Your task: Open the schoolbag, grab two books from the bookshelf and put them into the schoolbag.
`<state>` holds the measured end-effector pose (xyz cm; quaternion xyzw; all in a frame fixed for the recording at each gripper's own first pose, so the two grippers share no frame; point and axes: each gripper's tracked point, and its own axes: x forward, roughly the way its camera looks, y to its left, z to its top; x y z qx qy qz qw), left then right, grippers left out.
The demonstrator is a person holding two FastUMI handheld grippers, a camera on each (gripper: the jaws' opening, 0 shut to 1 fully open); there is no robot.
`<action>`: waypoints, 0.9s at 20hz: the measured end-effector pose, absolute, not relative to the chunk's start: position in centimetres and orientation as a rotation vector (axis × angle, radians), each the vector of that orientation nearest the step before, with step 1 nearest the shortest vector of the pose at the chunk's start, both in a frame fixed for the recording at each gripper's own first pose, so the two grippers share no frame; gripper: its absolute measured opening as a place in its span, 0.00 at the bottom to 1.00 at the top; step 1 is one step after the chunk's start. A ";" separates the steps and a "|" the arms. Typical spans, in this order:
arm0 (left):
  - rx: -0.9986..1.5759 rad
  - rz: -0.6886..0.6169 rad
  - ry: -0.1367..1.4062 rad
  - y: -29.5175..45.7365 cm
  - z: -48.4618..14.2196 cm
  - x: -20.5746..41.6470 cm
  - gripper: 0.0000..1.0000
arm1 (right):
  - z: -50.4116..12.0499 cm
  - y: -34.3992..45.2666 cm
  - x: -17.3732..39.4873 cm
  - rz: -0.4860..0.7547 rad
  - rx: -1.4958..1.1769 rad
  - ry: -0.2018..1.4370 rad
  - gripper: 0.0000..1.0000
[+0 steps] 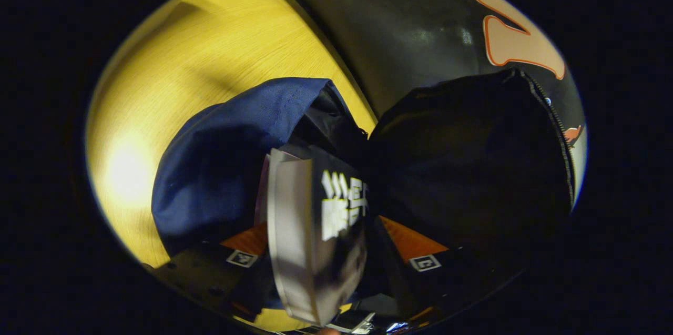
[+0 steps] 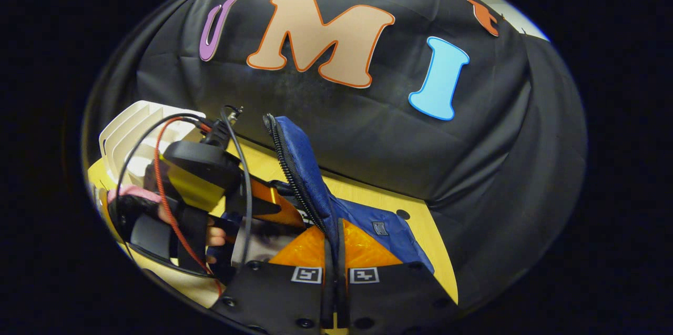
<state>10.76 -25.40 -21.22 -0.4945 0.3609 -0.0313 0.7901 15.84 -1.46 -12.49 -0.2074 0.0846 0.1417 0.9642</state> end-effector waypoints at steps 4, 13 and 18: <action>-0.883 -0.084 0.756 -23.2 -18.5 7.7 0.96 | -12.6 -1.6 16.0 0.291 -0.395 0.178 0.05; -0.639 -0.161 0.669 -21.3 -9.7 0.7 0.96 | -14.1 -0.9 14.2 0.373 -0.301 0.259 0.12; -0.540 -0.109 0.612 -17.8 -5.7 -1.8 0.96 | -14.1 1.5 9.8 0.481 -0.246 0.287 0.75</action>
